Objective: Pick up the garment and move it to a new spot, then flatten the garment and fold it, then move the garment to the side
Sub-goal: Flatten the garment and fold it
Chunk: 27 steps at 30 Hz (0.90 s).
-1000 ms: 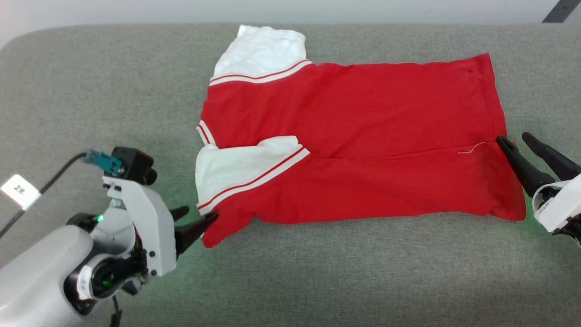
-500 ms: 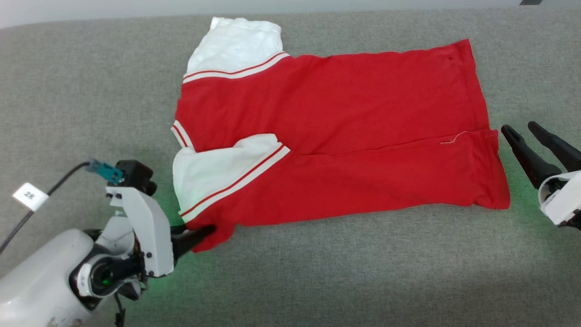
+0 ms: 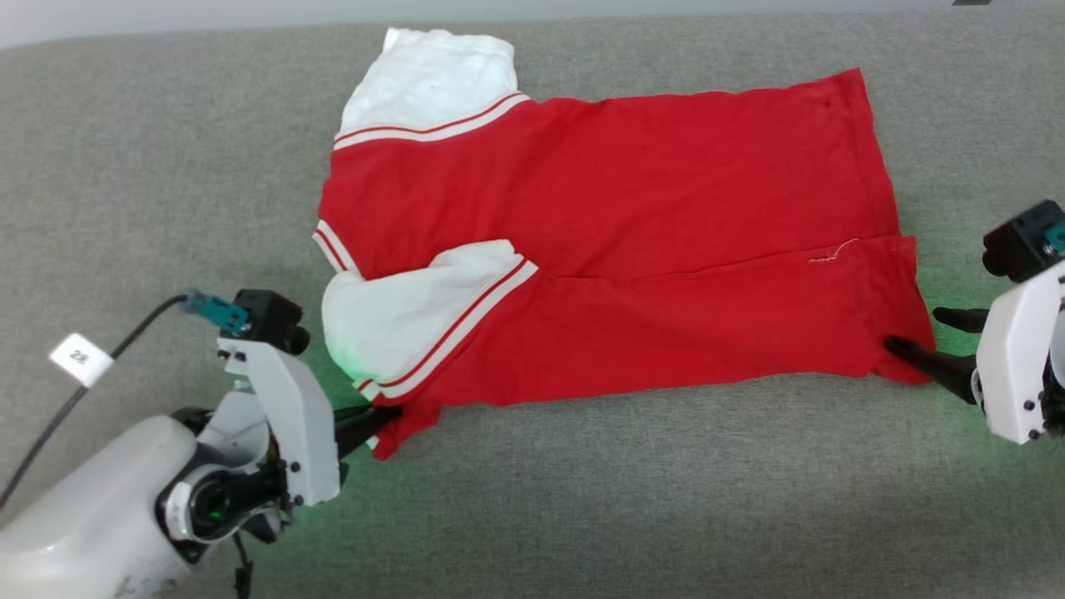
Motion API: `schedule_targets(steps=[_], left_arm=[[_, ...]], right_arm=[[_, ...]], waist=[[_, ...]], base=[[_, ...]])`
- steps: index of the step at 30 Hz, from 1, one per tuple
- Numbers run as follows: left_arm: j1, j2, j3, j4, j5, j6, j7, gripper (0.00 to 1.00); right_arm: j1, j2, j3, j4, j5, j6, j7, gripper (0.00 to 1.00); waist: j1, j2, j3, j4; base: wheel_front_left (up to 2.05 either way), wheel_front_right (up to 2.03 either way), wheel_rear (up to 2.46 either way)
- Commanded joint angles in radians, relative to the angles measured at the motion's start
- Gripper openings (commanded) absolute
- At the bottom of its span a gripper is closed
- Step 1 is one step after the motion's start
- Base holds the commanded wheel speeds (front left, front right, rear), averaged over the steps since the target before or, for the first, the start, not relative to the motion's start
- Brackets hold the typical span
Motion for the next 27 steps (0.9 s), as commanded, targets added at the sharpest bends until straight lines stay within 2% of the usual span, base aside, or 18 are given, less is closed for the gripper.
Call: schedule_targets(steps=[1,6,10,11,12,13,14,19,27], left_arm=[[0.018,-0.041,-0.035,0.010,0.012,-0.004,0.005,0.00],[0.007,-0.071,-0.045,0.023,0.031,-0.018,-0.009,0.00],[0.006,-0.084,-0.047,0.037,0.038,-0.029,-0.023,0.00],[0.007,-0.087,-0.048,0.042,0.040,-0.033,-0.026,0.00],[0.008,-0.090,-0.048,0.046,0.042,-0.035,-0.029,0.00],[0.009,-0.092,-0.047,0.050,0.043,-0.037,-0.034,0.00],[0.010,-0.094,-0.047,0.053,0.045,-0.042,-0.037,0.00],[0.028,-0.073,-0.045,0.045,0.055,-0.059,-0.061,0.00],[0.127,0.032,-0.025,-0.082,0.032,-0.038,-0.107,0.00]], right_arm=[[-0.019,0.006,0.006,0.001,0.001,-0.002,0.045,1.00],[-0.009,0.020,0.018,0.069,-0.028,-0.002,0.119,1.00],[0.027,0.052,0.023,0.115,-0.036,-0.003,0.114,1.00],[0.035,0.061,0.024,0.120,-0.034,-0.003,0.112,0.63],[0.043,0.067,0.025,0.124,-0.034,-0.003,0.109,0.41],[0.050,0.074,0.027,0.127,-0.028,-0.003,0.110,0.14],[0.059,0.077,0.028,0.126,-0.022,-0.003,0.115,0.00],[0.092,0.048,0.020,0.092,-0.009,-0.001,0.092,0.00],[0.183,-0.047,0.003,-0.020,0.012,-0.001,0.043,0.00]], waist=[[0.0000,0.0000,0.003,0.010],[0.0000,0.0000,0.008,0.040],[0.0000,0.0000,0.009,0.052],[0.0000,0.0000,0.009,0.054],[0.0000,0.0000,0.007,0.055],[0.0000,0.0000,0.005,0.056],[0.0000,0.0000,0.003,0.056],[0.0000,0.0000,-0.018,0.056],[0.0000,0.0000,-0.059,0.052]], base=[[0.00,0.00,0.00],[0.00,0.00,0.00],[0.00,0.00,0.00],[0.00,0.00,0.00],[0.00,0.00,0.00],[0.00,0.00,0.00],[0.00,0.00,0.00],[0.00,0.00,0.00],[0.00,0.00,0.00]])
